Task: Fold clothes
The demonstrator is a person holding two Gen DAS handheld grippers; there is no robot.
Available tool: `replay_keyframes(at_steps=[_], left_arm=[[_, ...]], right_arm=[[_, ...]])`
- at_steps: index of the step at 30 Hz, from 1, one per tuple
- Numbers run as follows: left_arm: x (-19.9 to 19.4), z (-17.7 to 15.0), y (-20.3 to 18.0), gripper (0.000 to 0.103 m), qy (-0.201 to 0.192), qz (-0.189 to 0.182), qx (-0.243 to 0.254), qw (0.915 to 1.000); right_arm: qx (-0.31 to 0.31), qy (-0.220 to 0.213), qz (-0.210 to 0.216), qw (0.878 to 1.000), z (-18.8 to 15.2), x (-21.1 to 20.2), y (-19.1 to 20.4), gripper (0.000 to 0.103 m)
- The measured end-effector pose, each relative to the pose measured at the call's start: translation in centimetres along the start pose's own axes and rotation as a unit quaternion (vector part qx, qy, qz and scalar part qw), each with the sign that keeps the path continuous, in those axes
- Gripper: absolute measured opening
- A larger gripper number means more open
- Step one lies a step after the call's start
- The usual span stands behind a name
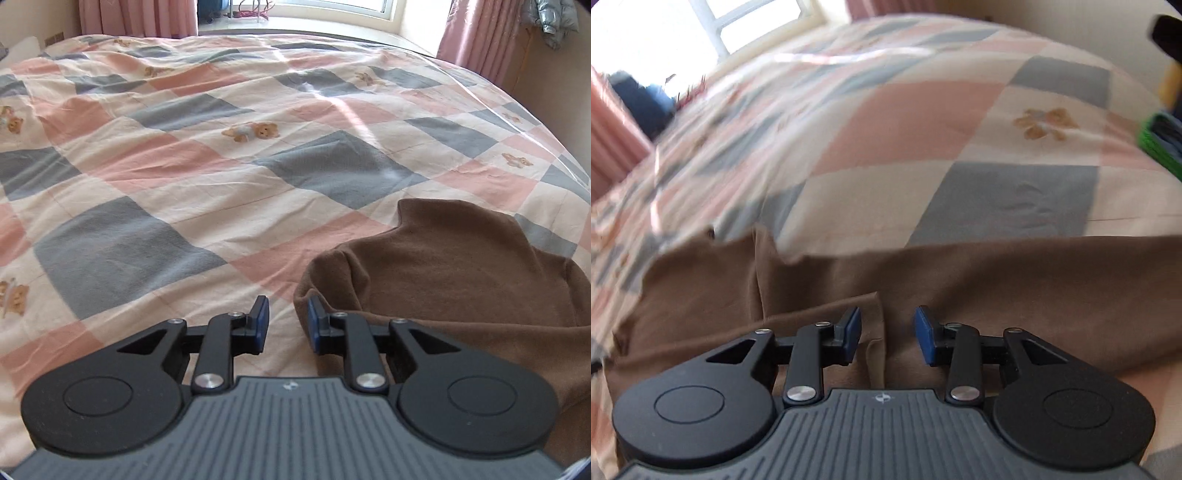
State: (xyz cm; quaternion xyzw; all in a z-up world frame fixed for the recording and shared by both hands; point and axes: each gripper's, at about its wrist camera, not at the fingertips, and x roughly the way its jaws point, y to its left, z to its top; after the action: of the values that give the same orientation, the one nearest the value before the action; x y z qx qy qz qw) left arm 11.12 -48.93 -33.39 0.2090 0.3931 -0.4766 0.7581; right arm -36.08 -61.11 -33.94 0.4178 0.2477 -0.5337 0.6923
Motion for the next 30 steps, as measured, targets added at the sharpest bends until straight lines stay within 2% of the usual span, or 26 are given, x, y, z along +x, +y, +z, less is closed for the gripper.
replay_keyframes(at_steps=[1, 3, 5, 7, 9, 10, 12, 14, 15, 16, 17, 19, 22, 23, 24, 25, 26, 30], left_arm=[[-0.9, -0.3, -0.4, 0.018, -0.002, -0.002, 0.006, 1.0], [-2.8, -1.3, -1.7, 0.018, -0.001, -0.025, 0.024, 0.9994], [-4.2, -2.5, -3.6, 0.018, 0.001, -0.053, 0.043, 0.9977], [-4.3, -3.6, -5.9, 0.019, 0.01, -0.081, 0.056, 0.9951], [-3.6, -4.7, -8.0, 0.019, 0.027, -0.086, 0.06, 0.9941], [-3.2, -5.0, -8.8, 0.018, 0.04, -0.09, 0.054, 0.9937], [-2.9, -5.6, -10.3, 0.018, 0.052, -0.105, 0.046, 0.992], [-3.4, -5.9, -11.7, 0.019, 0.041, -0.117, 0.052, 0.9909], [-3.6, -6.0, -12.4, 0.019, 0.042, -0.121, 0.053, 0.9903], [-3.7, -6.0, -12.9, 0.019, 0.043, -0.125, 0.05, 0.99], [-3.8, -6.0, -13.5, 0.019, 0.045, -0.132, 0.046, 0.9892], [-3.8, -5.8, -14.8, 0.019, 0.048, -0.151, 0.041, 0.9864], [-3.8, -5.5, -17.8, 0.019, 0.043, -0.179, 0.066, 0.9807], [-3.6, -5.5, -18.8, 0.02, 0.046, -0.194, 0.076, 0.9771], [-3.1, -5.5, -20.0, 0.02, 0.054, -0.212, 0.085, 0.9721], [-2.6, -5.6, -21.0, 0.02, 0.06, -0.225, 0.092, 0.9682], [-2.2, -5.6, -22.1, 0.02, 0.063, -0.238, 0.101, 0.9641], [-0.3, -5.8, -26.4, 0.02, 0.072, -0.292, 0.161, 0.94]], right_arm=[[0.02, -0.011, 0.008, 1.0, -0.4, -1.1, -0.5, 0.05], [0.052, -0.014, 0.044, 0.998, -1.4, -2.6, -1.1, 0.05], [0.04, 0.007, 0.069, 0.997, -2.4, -2.4, -0.7, 0.042], [0.017, 0.026, 0.055, 0.998, -3.0, -1.0, -0.3, 0.04], [0.015, 0.025, 0.028, 0.999, -3.3, 0.6, -1.0, 0.028], [0.023, 0.022, 0.028, 0.999, -3.2, 0.7, -1.5, 0.017], [0.049, 0.01, 0.053, 0.997, -2.6, -0.1, -2.4, 0.018], [0.058, 0.003, 0.068, 0.996, -2.3, -1.6, -2.8, 0.021], [0.076, 0.009, 0.073, 0.994, -2.3, -2.0, -3.2, 0.027], [0.099, 0.015, 0.081, 0.992, -2.6, -2.2, -3.7, 0.045], [0.129, 0.022, 0.092, 0.987, -3.3, -2.1, -4.2, 0.049], [0.19, 0.035, 0.113, 0.975, -4.5, -1.9, -5.3, 0.049], [0.25, 0.033, 0.14, 0.957, -5.9, -0.8, -5.9, 0.048], [0.257, 0.027, 0.141, 0.956, -5.8, -0.3, -5.8, 0.044], [0.252, 0.031, 0.133, 0.958, -5.5, 0.1, -5.5, 0.034], [0.237, 0.041, 0.117, 0.964, -5.0, 0.4, -5.0, 0.01], [0.218, 0.047, 0.099, 0.97, -4.6, 0.5, -4.4, 0.008], [0.141, 0.031, 0.077, 0.986, -3.7, -0.3, -2.2, 0.008]])
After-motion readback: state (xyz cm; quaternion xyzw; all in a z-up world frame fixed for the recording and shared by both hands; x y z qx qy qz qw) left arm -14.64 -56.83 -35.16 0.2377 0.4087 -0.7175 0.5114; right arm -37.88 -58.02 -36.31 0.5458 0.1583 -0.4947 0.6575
